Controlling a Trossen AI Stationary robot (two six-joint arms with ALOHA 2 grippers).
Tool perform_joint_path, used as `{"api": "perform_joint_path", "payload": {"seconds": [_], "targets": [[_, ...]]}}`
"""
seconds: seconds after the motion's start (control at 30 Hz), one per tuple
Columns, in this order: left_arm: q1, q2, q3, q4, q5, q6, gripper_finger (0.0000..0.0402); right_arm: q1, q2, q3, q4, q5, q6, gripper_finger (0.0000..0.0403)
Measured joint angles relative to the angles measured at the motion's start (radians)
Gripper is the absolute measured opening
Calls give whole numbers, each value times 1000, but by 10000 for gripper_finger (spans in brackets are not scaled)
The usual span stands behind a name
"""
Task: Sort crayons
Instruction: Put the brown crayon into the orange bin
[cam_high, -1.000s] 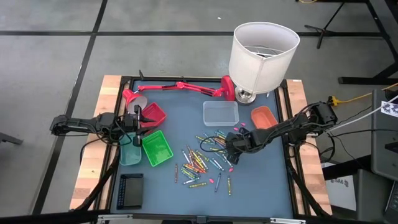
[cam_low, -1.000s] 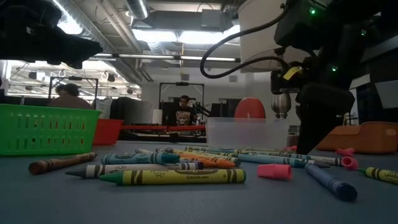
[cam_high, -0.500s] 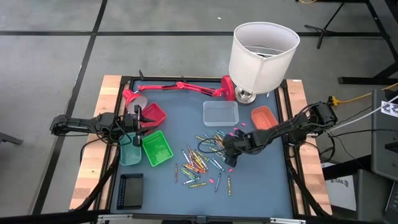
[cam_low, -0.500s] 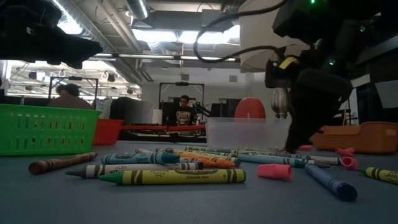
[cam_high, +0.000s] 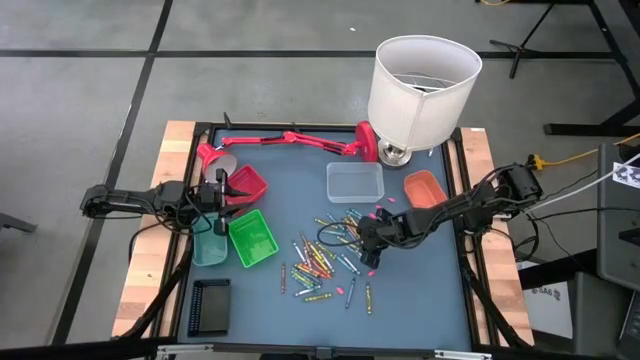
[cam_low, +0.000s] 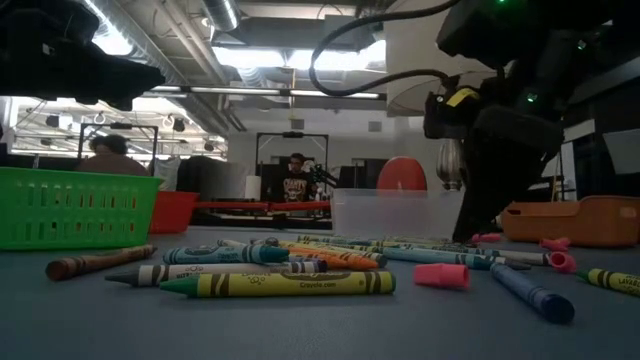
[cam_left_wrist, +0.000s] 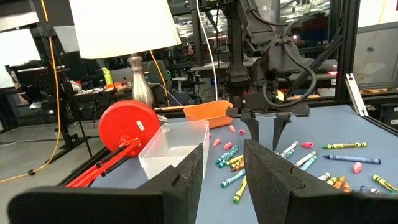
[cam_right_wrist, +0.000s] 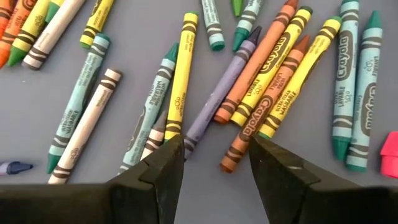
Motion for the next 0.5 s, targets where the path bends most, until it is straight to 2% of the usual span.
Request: {"api": "perform_joint_path", "payload": {"seconds": [0.5], "targets": [[0, 0, 0, 0, 0, 0, 100, -1, 0, 0, -37, 38, 3, 182]]}}
